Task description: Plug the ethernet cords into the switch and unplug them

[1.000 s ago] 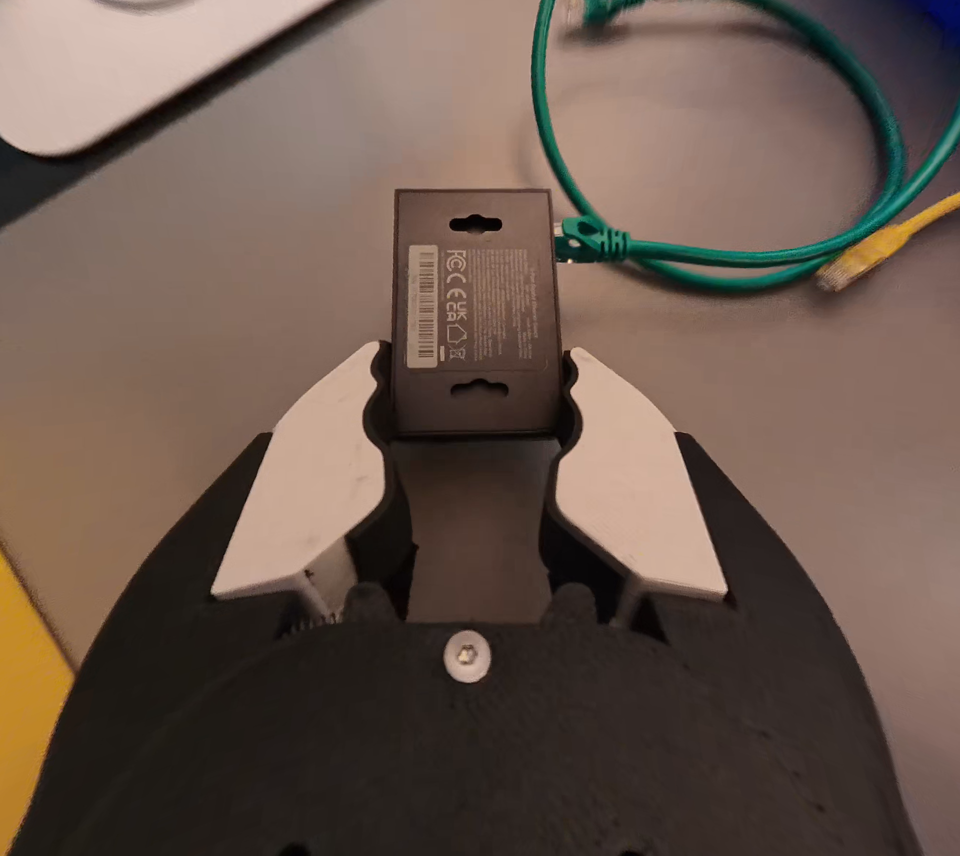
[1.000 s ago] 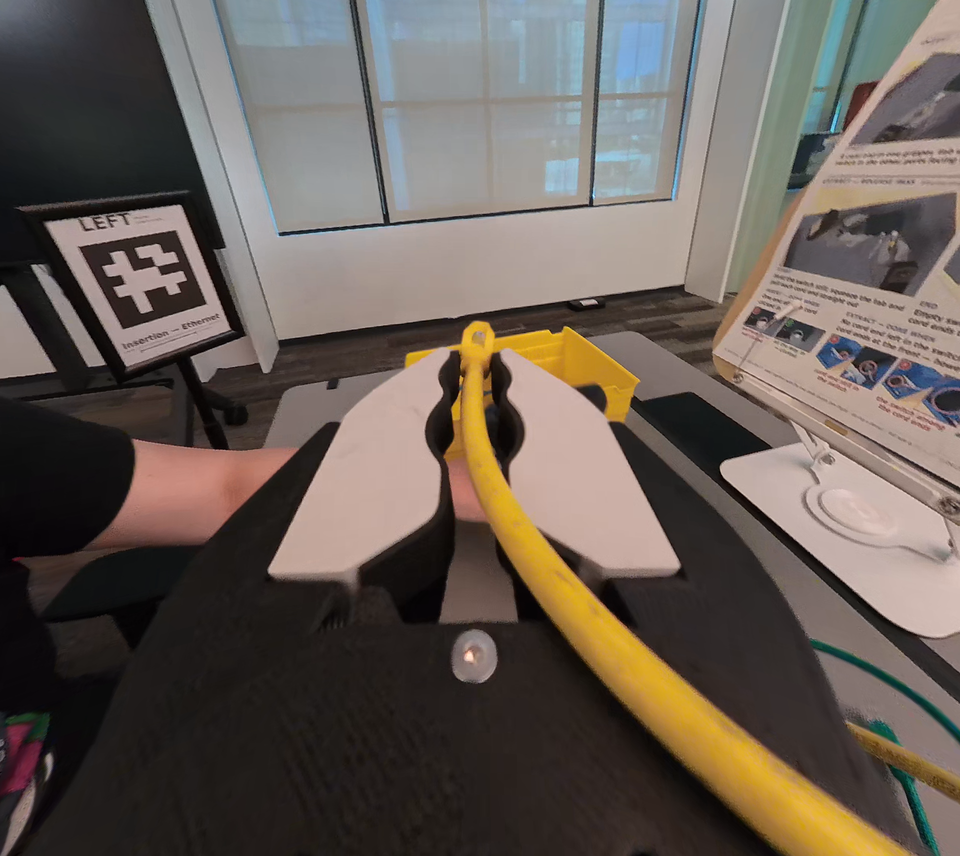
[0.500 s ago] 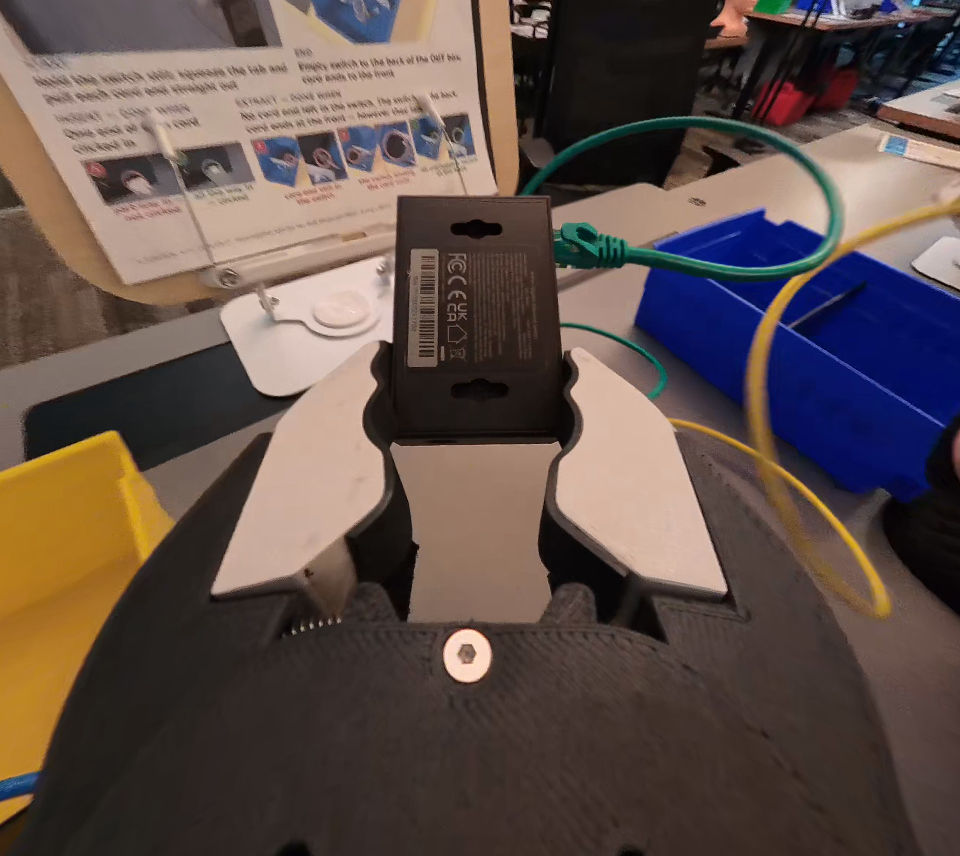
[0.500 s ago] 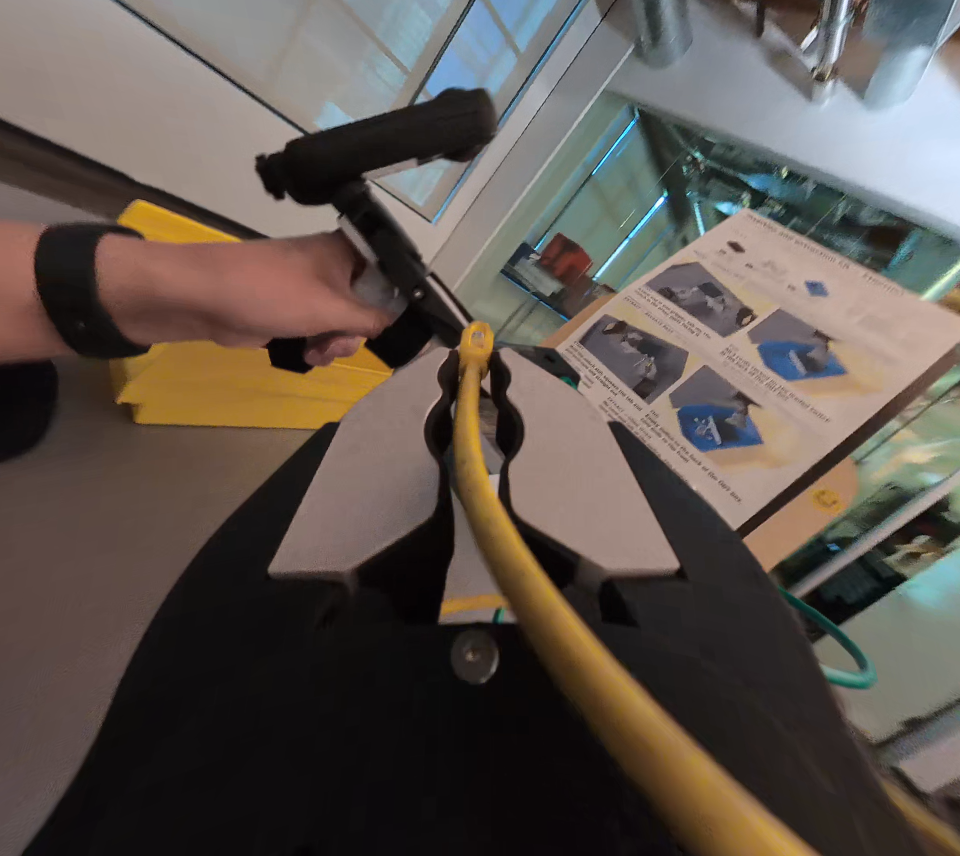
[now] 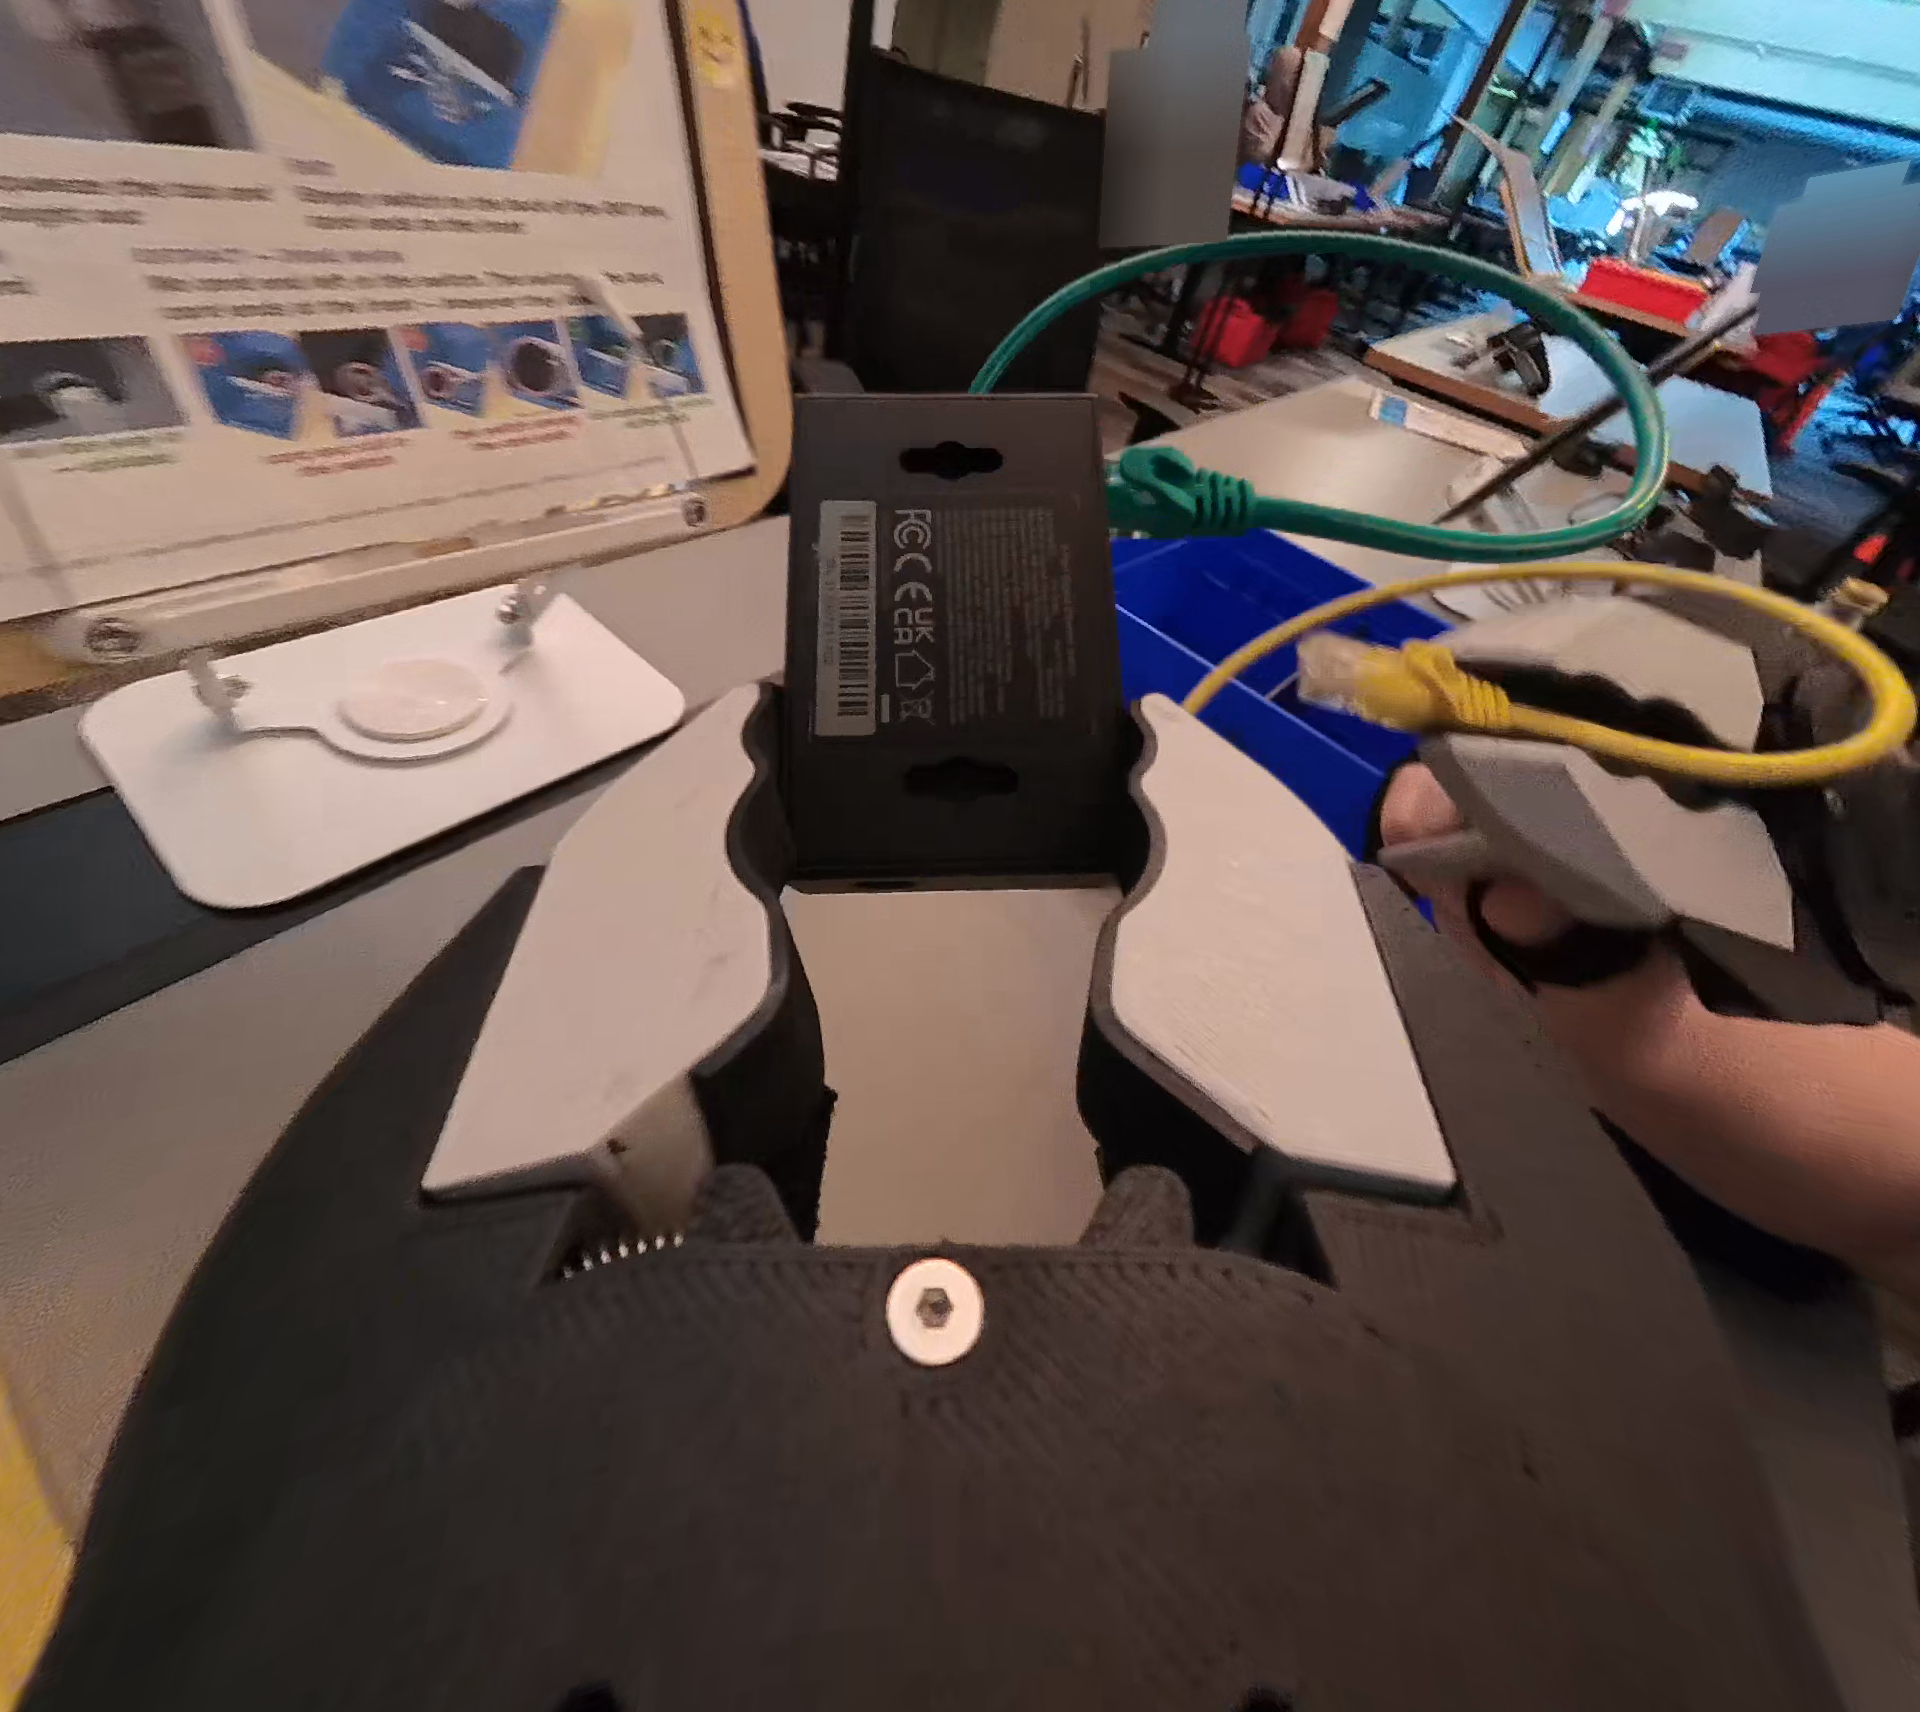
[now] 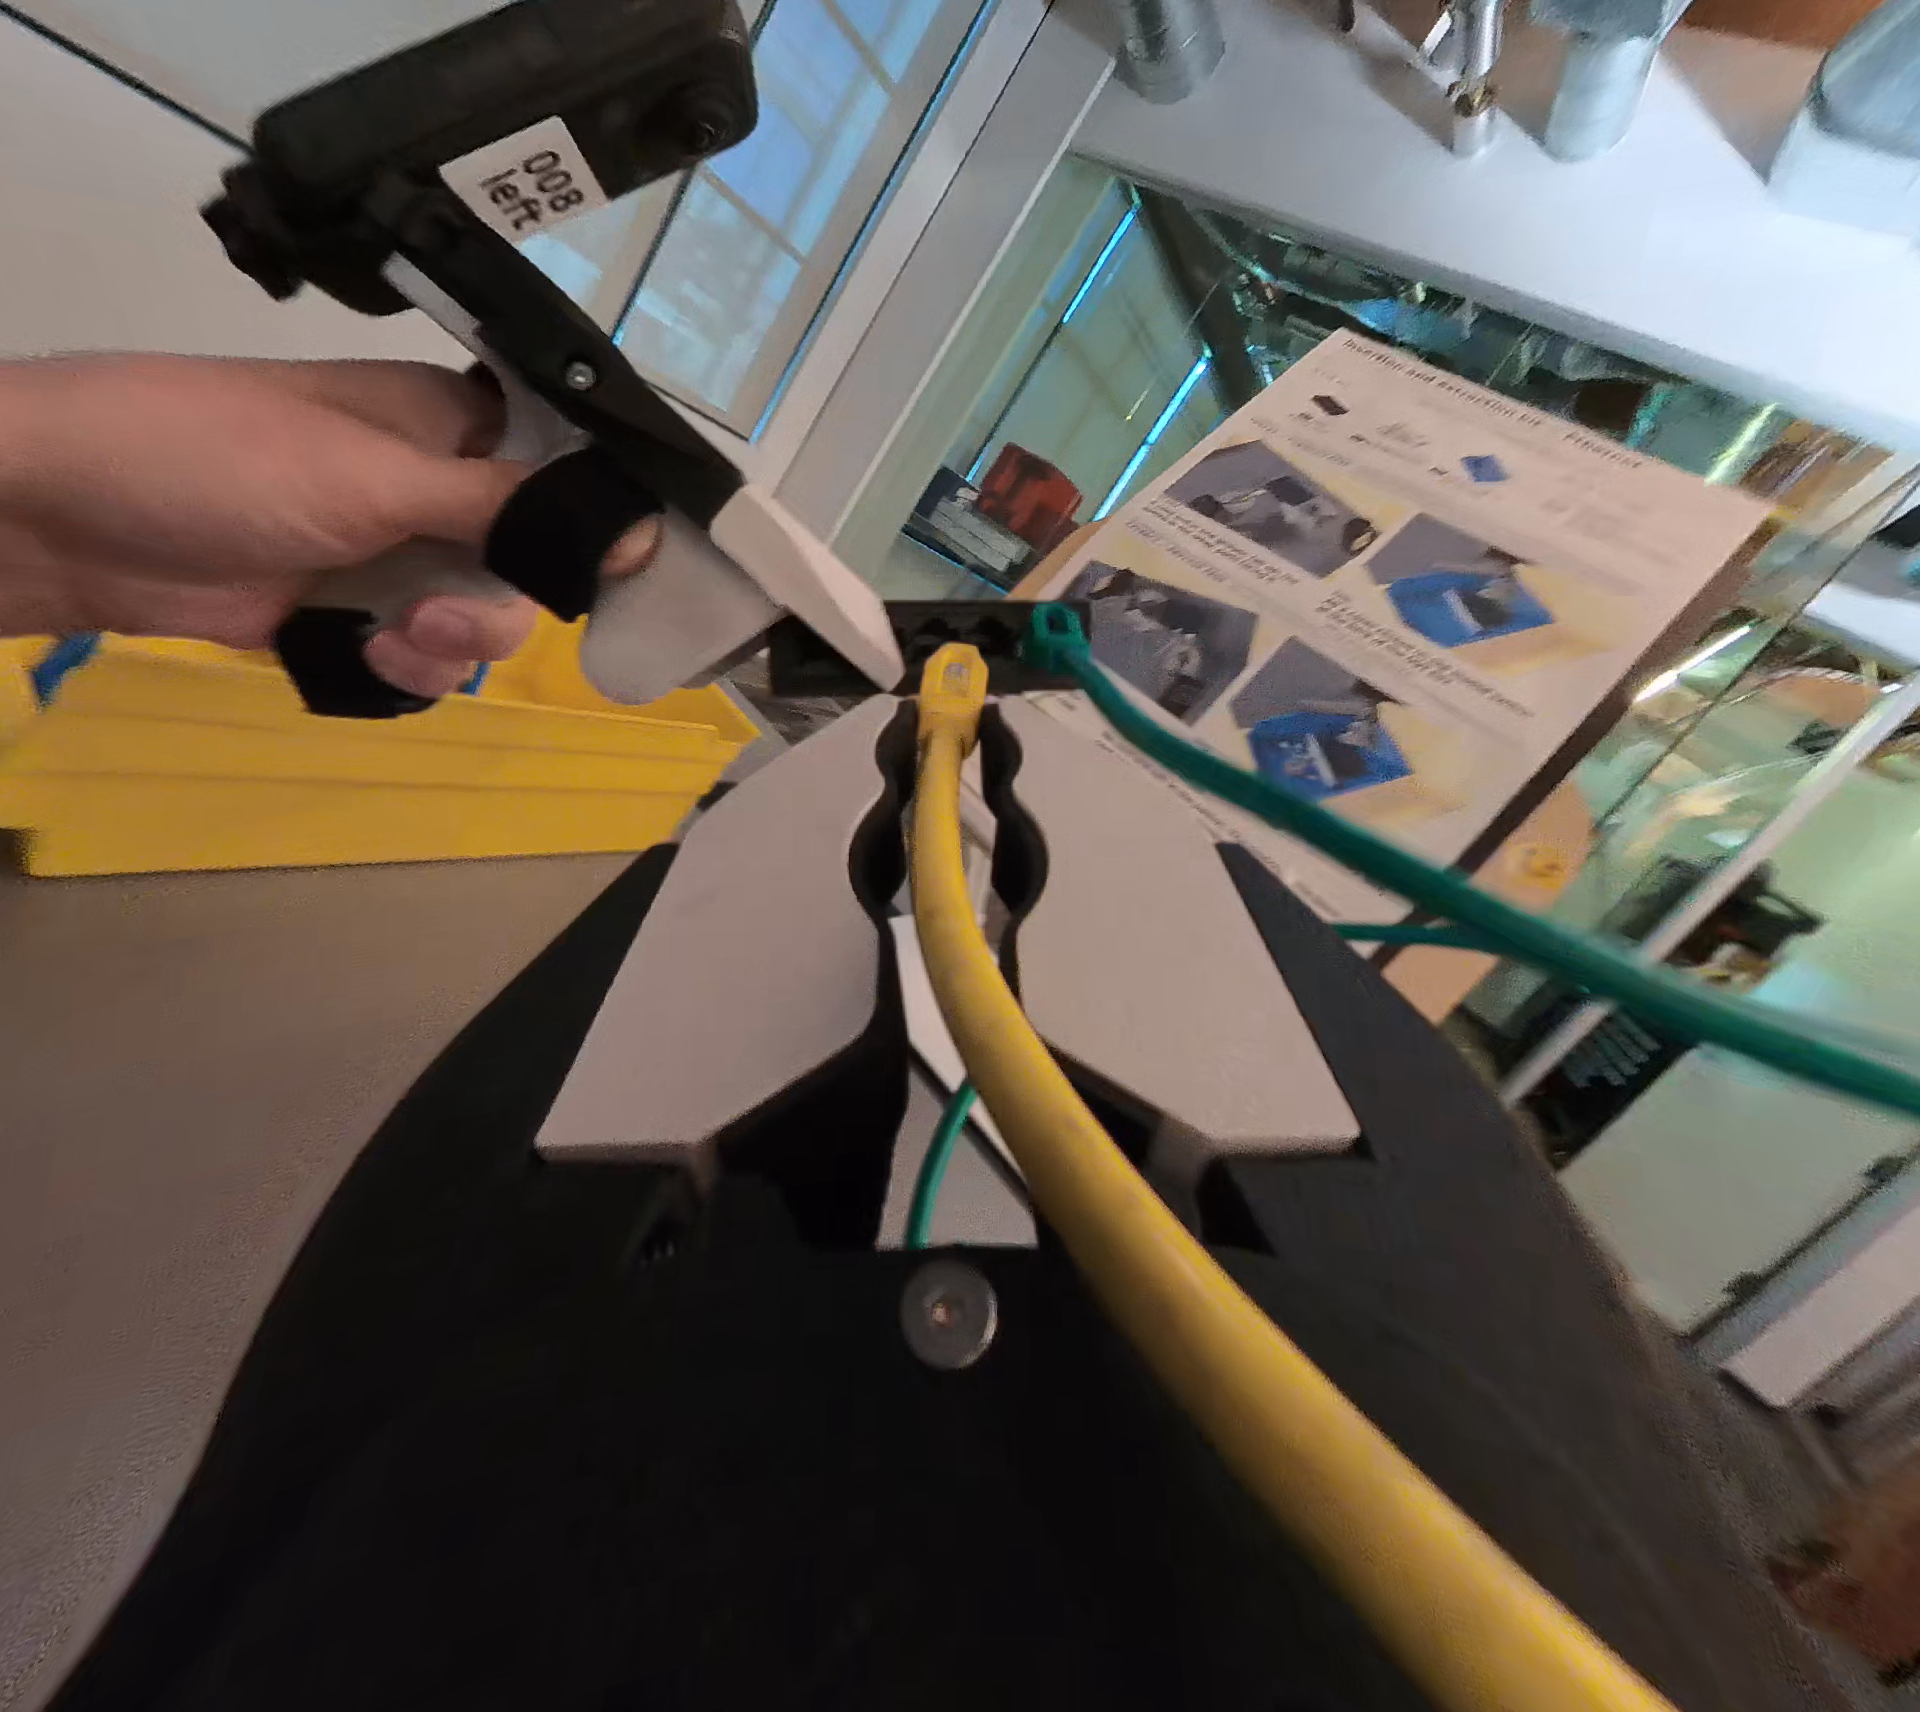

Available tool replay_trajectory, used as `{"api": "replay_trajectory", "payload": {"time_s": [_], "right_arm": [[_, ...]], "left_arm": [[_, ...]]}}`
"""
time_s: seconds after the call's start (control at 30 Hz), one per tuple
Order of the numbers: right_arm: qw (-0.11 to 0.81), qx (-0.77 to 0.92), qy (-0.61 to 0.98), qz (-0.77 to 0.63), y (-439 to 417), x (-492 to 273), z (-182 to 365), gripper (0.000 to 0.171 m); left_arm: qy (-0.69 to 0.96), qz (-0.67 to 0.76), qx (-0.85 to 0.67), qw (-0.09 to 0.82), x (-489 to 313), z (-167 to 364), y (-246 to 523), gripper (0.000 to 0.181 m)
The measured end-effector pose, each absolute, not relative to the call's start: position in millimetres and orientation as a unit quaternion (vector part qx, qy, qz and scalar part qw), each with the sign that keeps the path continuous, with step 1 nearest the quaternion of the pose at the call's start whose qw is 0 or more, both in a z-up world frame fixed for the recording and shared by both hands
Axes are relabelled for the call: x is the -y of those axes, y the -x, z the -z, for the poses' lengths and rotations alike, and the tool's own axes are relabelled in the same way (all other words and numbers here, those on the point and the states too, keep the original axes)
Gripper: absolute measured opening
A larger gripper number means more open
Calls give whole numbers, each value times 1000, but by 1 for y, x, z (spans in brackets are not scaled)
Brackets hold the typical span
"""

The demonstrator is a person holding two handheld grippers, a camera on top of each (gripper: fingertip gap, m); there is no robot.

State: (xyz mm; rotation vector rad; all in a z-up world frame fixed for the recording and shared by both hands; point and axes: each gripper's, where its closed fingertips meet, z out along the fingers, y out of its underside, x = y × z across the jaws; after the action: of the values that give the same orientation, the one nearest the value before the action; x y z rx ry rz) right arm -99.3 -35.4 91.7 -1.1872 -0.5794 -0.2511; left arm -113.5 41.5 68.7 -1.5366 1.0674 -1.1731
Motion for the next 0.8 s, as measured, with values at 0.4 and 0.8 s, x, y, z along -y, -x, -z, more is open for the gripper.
{"api": "replay_trajectory", "payload": {"time_s": [0.4, 0.8], "right_arm": [[768, 308, 513, 228, 91, 37, -96, 13], [779, 291, 514, 212, 90, 41, -103, 13]], "left_arm": [[594, 495, -465, 431, -4, -70, 97, 60], [555, 429, -503, 505, -2, -79, 101, 60]]}}
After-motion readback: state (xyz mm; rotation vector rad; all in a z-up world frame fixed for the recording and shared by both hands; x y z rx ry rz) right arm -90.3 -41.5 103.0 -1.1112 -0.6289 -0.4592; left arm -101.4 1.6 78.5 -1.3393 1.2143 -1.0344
